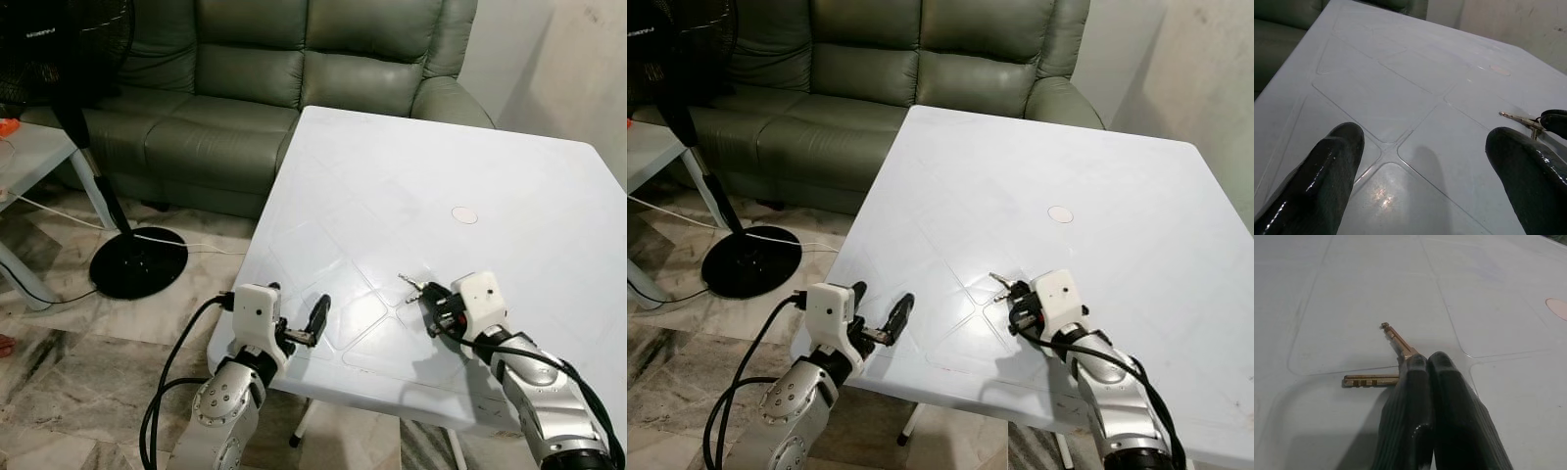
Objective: Hang keys on a hook
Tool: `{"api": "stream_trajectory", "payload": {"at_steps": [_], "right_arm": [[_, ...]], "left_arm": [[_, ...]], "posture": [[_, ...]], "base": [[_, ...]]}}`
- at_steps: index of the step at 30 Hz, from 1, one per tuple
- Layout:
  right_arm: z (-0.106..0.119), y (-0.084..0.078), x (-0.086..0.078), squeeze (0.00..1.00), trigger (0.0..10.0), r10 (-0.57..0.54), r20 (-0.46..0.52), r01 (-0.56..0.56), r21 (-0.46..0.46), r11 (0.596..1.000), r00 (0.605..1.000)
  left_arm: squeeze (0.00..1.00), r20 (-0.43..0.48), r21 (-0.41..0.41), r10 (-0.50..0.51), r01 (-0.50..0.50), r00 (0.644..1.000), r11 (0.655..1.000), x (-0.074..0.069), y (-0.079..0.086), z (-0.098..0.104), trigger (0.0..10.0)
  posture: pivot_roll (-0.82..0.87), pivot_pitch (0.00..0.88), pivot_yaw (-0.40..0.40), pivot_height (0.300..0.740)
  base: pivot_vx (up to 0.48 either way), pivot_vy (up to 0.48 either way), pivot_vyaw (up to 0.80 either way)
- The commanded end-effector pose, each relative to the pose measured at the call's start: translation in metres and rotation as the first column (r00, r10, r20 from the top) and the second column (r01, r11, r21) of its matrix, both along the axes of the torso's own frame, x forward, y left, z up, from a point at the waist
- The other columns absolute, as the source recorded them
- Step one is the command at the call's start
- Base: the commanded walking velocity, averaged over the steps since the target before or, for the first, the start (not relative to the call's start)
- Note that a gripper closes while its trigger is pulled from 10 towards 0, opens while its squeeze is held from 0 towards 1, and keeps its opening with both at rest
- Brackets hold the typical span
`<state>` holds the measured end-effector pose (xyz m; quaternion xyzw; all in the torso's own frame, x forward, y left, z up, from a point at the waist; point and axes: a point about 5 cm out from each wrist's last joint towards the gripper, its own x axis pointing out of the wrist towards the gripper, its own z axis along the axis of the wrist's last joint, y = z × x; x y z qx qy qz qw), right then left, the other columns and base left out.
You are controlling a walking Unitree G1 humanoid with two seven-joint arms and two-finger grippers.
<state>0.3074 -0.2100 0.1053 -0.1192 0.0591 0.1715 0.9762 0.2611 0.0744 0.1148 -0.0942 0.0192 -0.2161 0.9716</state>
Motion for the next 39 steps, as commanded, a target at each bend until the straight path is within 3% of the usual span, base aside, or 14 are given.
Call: {"api": "stream_trajectory", "payload": {"at_steps": [1, 12, 13, 14, 20, 21, 22, 23, 24, 39], "right_arm": [[0.0005, -0.0048, 0.0013, 0.0, 0.0, -0.031, 0.001, 0.031, 0.002, 1.0, 1.0], [0.0027, -0.007, 0.0044, 0.0, 0.0, -0.053, 0.019, 0.053, 0.009, 0.999, 0.998], [0.0015, -0.0058, 0.0035, 0.0, 2.9, -0.04, 0.013, 0.04, 0.004, 0.999, 0.999], [0.0006, -0.0048, 0.0029, 0.0, 9.9, -0.029, 0.006, 0.029, -0.001, 1.0, 1.0], [-0.0023, -0.0029, 0.0012, 0.0, 10.0, -0.013, -0.011, 0.013, -0.001, 1.0, 1.0], [-0.0029, -0.0032, 0.001, 0.35, 10.0, -0.012, -0.019, 0.012, 0.011, 1.0, 1.0], [-0.0027, -0.0048, 0.0015, 1.0, 10.0, -0.024, -0.017, 0.024, 0.004, 1.0, 1.0], [-0.0022, -0.0058, 0.0019, 1.0, 10.0, -0.034, -0.011, 0.034, -0.011, 0.999, 0.999], [-0.0021, -0.0066, 0.0024, 0.0, 10.0, -0.044, -0.008, 0.044, -0.026, 0.999, 0.999], [-0.0023, -0.006, 0.0022, 0.0, 10.0, -0.051, 0.005, 0.051, -0.027, 0.998, 0.999]], "left_arm": [[0.0, 0.006, -0.03, -0.006, 0.006, 1.0, 1.0, -0.0007, -0.0075, 0.0046, 10.0], [0.0, 0.006, -0.038, -0.007, 0.007, 1.0, 0.999, -0.0005, -0.0086, 0.0054, 10.0], [0.0, 0.008, -0.038, -0.006, 0.007, 1.0, 0.999, -0.0004, -0.0087, 0.0059, 10.0], [0.0, 0.009, -0.039, -0.006, 0.006, 1.0, 0.999, -0.0004, -0.0087, 0.0061, 10.0], [0.0, 0.01, -0.041, -0.005, 0.006, 1.0, 0.999, -0.0008, -0.0089, 0.0067, 10.0], [0.0, 0.009, -0.041, -0.005, 0.005, 1.0, 0.999, -0.0007, -0.0088, 0.0066, 10.0], [0.0, 0.007, -0.042, -0.003, 0.004, 1.0, 0.999, -0.0007, -0.0085, 0.0065, 10.0], [0.0, 0.007, -0.043, -0.002, 0.003, 1.0, 0.999, -0.0007, -0.0083, 0.0065, 10.0], [0.0, 0.006, -0.043, -0.002, 0.002, 1.0, 0.999, -0.0009, -0.0084, 0.0064, 10.0], [0.0, -0.002, -0.051, 0.005, -0.005, 1.0, 0.999, -0.0023, -0.0072, 0.0062, 10.0]], "posture": [[0.02, 0.124, -0.067, 0.74], [0.02, 0.113, -0.068, 0.74], [0.02, 0.112, -0.068, 0.74], [0.02, 0.113, -0.067, 0.74], [0.02, 0.118, -0.067, 0.74], [0.02, 0.119, -0.067, 0.74], [0.02, 0.121, -0.066, 0.74], [0.02, 0.121, -0.066, 0.74], [0.02, 0.124, -0.067, 0.74], [0.02, 0.133, -0.067, 0.74]], "base": [[0.0, 0.0, 0.0], [0.0, 0.0, 0.0], [0.0, 0.0, 0.0], [0.0, 0.0, 0.0], [0.0, 0.0, 0.0], [0.0, 0.0, 0.0], [0.0, 0.0, 0.0], [0.0, 0.0, 0.0], [0.0, 0.0, 0.0], [0.0, 0.0, 0.0]]}}
